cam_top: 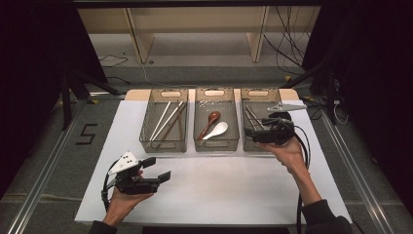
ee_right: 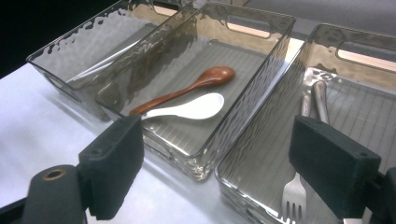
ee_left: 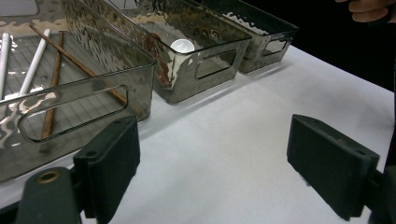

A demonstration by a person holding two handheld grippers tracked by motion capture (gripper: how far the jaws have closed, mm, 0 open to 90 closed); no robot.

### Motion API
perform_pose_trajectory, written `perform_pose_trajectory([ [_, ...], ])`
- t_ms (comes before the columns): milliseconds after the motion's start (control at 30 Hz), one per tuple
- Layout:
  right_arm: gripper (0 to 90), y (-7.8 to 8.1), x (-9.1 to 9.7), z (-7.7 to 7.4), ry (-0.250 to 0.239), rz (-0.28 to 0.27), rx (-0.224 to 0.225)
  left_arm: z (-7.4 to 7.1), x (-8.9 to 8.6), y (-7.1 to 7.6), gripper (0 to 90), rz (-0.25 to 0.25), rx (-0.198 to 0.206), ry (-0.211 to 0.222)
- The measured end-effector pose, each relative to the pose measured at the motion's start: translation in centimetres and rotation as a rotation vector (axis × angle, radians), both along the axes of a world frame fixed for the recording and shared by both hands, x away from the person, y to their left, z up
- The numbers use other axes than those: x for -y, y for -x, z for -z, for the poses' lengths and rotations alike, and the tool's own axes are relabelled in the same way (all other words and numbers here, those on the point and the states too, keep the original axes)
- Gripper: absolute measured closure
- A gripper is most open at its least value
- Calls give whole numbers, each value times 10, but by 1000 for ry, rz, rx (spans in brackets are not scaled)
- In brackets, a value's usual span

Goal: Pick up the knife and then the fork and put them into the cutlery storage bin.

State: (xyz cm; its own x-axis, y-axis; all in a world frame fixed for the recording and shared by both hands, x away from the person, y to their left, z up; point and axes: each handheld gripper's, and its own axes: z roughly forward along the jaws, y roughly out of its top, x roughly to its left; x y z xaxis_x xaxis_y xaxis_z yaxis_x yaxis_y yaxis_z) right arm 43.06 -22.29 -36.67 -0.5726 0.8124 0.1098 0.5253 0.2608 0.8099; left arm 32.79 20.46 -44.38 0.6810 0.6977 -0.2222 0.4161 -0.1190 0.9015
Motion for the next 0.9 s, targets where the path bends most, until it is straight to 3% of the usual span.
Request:
perform_pose_trajectory([
  [900,187,64,0,48,-54,-58,17,-1,0,0,168,7,-7,4],
])
